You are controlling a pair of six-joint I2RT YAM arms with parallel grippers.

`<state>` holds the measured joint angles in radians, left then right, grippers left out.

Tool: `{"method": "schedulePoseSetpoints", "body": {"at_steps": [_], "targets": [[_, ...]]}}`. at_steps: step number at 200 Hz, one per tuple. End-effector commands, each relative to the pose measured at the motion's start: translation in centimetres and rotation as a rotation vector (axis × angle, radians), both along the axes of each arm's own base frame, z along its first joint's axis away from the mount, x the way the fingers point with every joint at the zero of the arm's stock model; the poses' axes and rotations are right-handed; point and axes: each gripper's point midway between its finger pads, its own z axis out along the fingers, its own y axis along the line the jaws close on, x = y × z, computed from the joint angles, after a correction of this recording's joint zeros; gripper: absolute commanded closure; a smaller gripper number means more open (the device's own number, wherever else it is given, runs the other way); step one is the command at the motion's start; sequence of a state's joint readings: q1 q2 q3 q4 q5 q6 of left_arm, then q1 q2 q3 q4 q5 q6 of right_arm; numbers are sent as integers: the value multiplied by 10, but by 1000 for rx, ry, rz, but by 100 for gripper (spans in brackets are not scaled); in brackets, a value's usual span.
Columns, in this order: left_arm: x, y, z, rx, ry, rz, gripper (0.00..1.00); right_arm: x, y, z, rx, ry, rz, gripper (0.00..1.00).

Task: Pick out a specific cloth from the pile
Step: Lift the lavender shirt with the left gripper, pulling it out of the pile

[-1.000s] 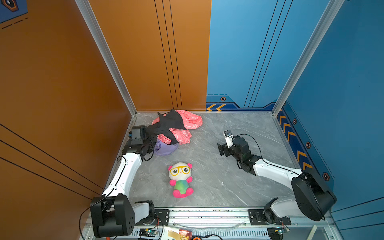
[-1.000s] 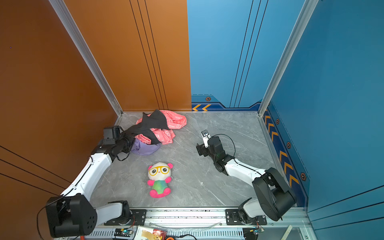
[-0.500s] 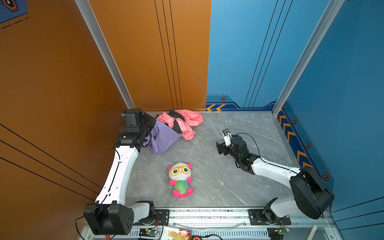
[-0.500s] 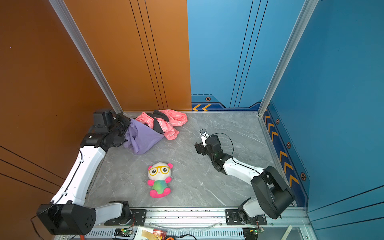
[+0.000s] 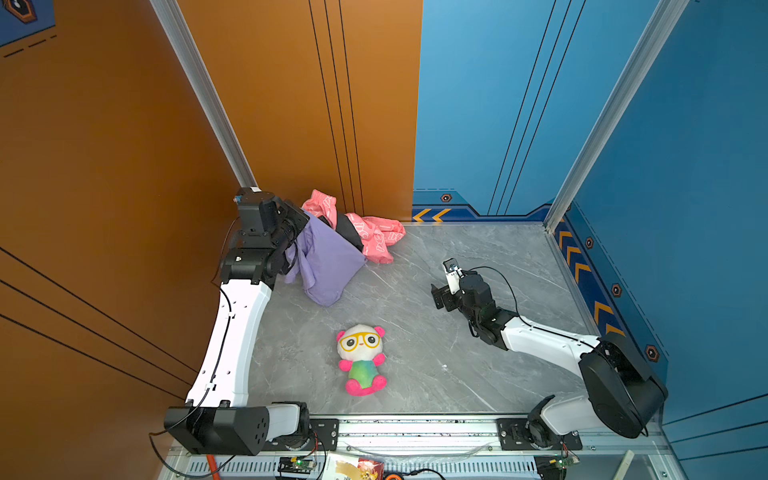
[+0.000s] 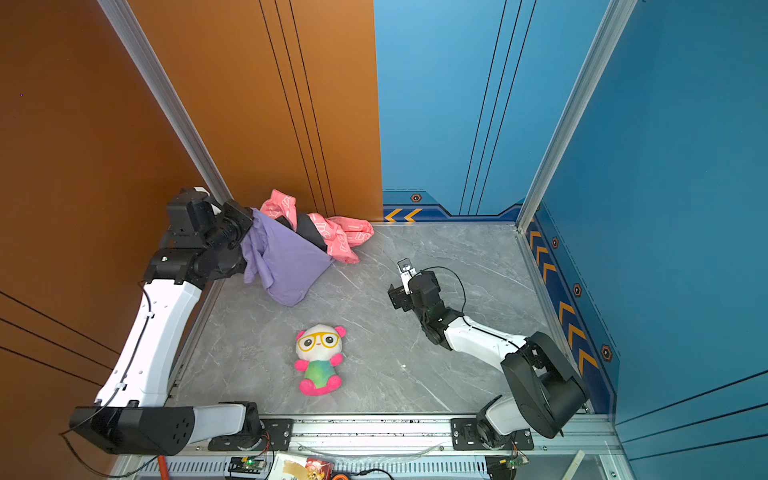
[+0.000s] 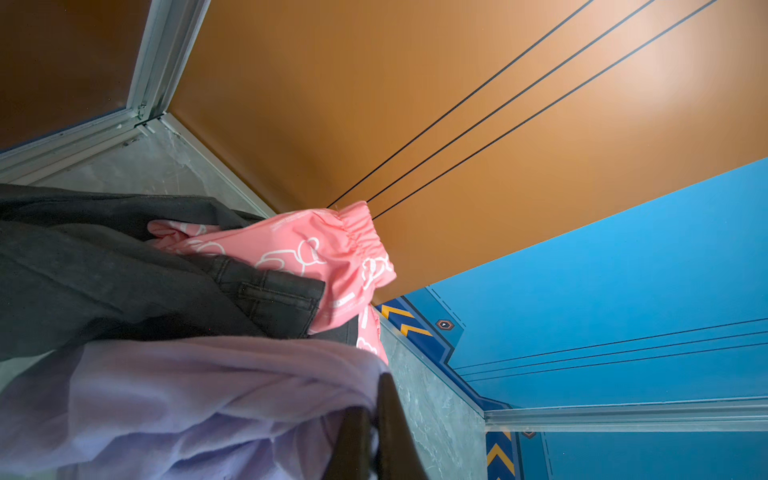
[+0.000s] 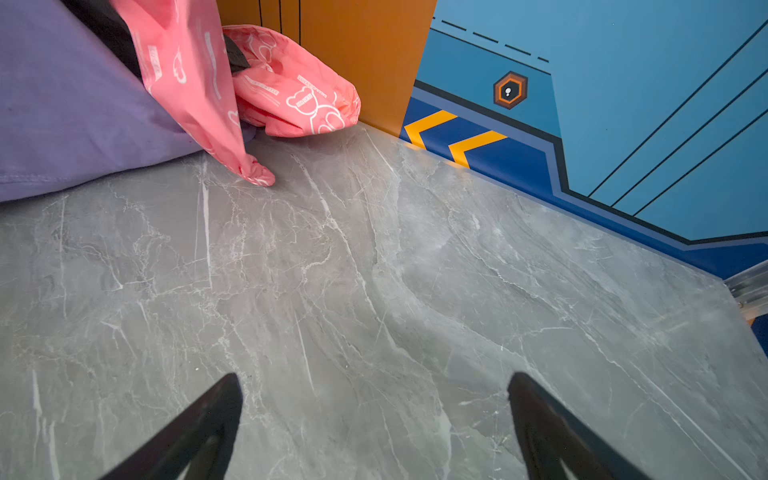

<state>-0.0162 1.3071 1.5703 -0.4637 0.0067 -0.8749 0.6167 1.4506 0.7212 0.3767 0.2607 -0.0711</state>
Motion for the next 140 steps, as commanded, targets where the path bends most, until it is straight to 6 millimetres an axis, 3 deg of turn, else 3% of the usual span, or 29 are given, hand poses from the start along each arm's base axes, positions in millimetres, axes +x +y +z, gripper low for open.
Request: {"method": "schedulePoseSetpoints", "body": {"at_steps": [1, 65, 99, 140], "targets": [[-10, -3, 92, 31, -283, -7, 100, 5, 0, 4, 4, -15, -25, 0], [-8, -43, 149, 24, -480, -168, 100, 4, -2, 2, -3, -11, -34, 0], [1, -90, 158, -14, -542, -367, 100, 2, -10, 1, -17, -15, -70, 0], [13, -159, 152, -50, -528, -620, 100, 1, -23, 6, -38, -14, -115, 0]]}}
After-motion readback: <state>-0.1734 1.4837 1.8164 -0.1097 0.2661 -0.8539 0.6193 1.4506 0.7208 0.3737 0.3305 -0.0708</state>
